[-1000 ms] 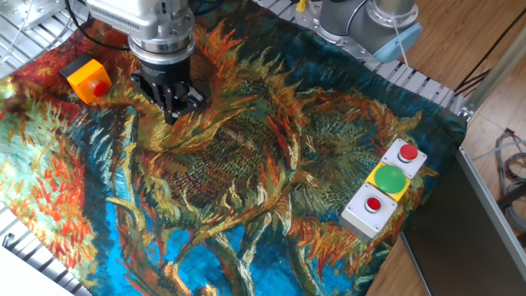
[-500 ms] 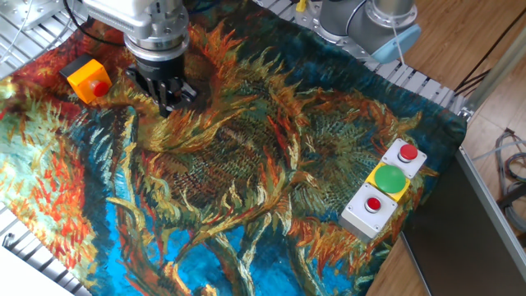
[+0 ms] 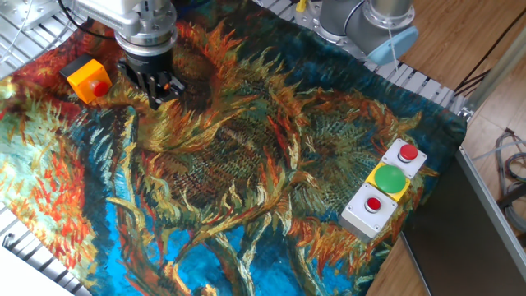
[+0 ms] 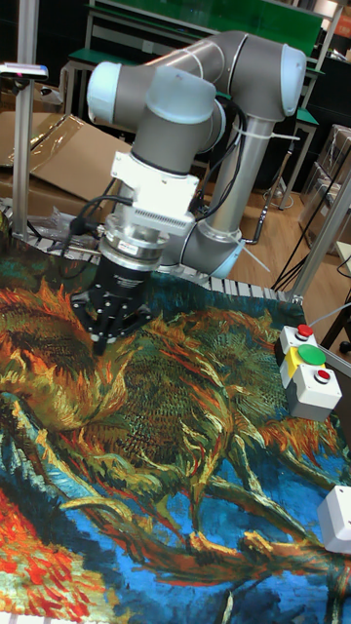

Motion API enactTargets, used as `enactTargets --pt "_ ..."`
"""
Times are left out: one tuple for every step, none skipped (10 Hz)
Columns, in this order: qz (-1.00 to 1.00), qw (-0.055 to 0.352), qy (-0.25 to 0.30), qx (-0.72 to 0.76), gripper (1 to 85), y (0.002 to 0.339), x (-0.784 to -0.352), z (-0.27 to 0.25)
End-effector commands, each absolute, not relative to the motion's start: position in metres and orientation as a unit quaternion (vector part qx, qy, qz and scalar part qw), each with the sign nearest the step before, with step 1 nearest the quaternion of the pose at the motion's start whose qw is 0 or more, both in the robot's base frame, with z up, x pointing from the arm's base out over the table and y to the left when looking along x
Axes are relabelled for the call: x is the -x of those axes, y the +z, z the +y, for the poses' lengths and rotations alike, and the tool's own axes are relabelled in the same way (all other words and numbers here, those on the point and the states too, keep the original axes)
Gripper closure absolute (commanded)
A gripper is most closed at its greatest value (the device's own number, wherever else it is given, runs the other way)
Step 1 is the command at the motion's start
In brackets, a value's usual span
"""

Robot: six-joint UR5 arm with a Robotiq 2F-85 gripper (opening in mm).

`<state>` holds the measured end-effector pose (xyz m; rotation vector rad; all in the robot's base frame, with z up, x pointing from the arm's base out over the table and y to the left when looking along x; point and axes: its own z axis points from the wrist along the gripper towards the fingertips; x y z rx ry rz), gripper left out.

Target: Press the button horizontally

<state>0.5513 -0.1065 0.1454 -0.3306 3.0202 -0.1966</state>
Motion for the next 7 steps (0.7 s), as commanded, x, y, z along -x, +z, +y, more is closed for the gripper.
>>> enactTargets --pt "0.989 0.042 -0.069 0.121 79.7 0.118 -0.552 -0.135" --pt "0.988 0.039 -0.069 0.136 72.0 0.103 -0.550 -0.153" --pt "0.987 0.045 -0.062 0.140 68.7 0.096 -0.549 -0.158" --pt "0.988 0.046 -0.054 0.136 65.0 0.101 -0.548 -0.152" --pt "0.990 0.046 -0.057 0.123 65.0 0.101 -0.548 -0.154" --pt "0.991 0.035 -0.067 0.112 64.0 0.101 -0.542 -0.160" --pt "0.991 0.019 -0.070 0.115 58.0 0.100 -0.535 -0.164"
